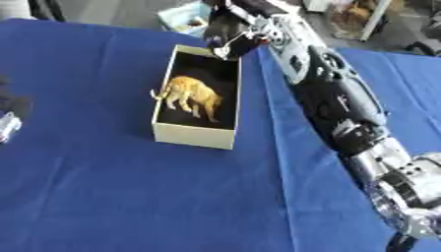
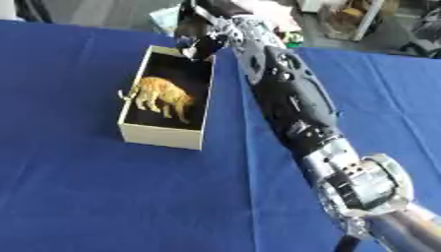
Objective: Pick up objects on the table and place them in the box.
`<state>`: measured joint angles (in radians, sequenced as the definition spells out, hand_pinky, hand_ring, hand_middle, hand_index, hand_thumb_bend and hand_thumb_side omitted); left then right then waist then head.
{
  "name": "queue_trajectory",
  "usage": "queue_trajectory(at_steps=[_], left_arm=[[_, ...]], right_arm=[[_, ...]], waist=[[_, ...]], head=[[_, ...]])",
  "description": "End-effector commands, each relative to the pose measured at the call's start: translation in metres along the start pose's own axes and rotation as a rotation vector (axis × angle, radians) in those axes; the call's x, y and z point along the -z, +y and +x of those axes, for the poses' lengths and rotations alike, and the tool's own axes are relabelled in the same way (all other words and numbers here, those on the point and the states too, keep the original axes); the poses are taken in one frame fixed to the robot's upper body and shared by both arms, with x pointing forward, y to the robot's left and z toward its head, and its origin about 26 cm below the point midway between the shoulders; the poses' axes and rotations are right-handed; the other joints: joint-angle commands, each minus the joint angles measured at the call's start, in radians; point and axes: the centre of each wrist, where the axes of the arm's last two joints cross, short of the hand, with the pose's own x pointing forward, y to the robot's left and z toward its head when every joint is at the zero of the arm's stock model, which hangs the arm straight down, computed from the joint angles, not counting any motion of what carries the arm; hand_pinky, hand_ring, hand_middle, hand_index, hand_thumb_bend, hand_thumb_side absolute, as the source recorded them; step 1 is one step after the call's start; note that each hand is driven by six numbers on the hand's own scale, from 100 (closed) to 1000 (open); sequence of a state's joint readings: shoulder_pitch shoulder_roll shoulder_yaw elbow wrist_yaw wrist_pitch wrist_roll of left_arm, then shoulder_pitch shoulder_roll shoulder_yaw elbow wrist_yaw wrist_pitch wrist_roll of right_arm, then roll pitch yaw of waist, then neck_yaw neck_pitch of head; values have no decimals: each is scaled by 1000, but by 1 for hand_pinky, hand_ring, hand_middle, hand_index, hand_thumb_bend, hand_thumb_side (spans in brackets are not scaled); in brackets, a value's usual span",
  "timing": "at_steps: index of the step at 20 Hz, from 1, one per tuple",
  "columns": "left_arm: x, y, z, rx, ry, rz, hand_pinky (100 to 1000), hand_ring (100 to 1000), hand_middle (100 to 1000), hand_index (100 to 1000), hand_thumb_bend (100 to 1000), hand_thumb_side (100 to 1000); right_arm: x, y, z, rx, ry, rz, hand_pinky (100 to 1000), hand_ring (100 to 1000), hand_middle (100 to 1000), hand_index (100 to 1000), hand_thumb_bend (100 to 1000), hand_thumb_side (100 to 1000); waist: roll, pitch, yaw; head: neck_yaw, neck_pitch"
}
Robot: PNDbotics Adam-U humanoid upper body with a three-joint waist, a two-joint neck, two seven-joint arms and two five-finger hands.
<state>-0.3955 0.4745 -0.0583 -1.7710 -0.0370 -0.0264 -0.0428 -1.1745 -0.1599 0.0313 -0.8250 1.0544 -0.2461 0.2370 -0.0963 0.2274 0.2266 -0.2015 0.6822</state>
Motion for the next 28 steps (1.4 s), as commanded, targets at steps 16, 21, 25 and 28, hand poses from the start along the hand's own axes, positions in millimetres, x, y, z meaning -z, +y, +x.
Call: queue_trajectory(at_steps=[16,21,25,28], left_arm=[[5,5,9,8,-36,4,542,577,591,800,418,222],[5,5,9,8,-34,5,542,577,590,800,420,222],[5,5,8,8,-33,6,542,577,590,800,422,222],[4,6,8,9,-30,8,542,577,590,800,423,222]], right_arm=[[-1,26,-9,26,160,60,681,657,691,739,279,399],[-4,28,-16,60,183,79,749,775,844,857,417,462],[-4,21,-17,63,164,67,792,828,889,902,466,481],[-4,10,-16,63,133,37,788,820,876,898,460,484]], waist=[[12,-12,-7],[15,-12,-15],[16,-15,-19],[17,-18,-24]], head=[[-10,-20],[-9,-21],[-9,-21],[-6,-20]])
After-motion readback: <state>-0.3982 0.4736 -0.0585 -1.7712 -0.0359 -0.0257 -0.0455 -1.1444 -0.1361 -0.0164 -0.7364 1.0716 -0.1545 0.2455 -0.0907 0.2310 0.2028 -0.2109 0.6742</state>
